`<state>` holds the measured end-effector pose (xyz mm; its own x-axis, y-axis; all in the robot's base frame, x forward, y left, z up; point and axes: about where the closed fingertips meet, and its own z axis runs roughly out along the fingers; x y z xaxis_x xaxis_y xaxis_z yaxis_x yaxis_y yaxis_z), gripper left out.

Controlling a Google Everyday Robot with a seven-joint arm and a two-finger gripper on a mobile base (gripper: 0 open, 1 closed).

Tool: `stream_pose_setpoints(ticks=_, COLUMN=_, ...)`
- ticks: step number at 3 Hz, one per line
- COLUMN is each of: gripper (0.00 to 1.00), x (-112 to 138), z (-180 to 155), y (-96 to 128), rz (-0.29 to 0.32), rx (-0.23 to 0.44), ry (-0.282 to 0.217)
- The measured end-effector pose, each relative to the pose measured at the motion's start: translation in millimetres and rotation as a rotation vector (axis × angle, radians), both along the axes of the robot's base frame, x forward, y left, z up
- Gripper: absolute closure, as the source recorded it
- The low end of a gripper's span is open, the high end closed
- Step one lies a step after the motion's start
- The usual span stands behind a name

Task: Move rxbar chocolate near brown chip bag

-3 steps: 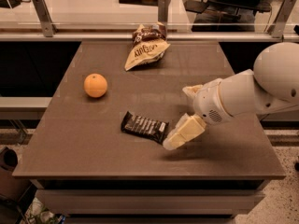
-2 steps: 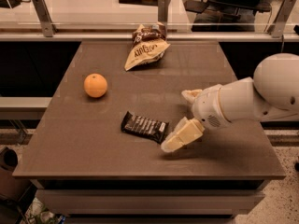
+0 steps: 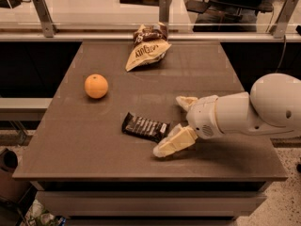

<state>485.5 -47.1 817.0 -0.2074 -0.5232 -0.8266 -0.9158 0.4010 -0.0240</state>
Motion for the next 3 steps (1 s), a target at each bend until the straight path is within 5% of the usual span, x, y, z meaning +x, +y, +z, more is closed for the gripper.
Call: stream_pose_setpoints(ticks=3, gripper=0.00, x=7, z=-4, y=40, rz=0.041, rx=0.177, ry=-0.028)
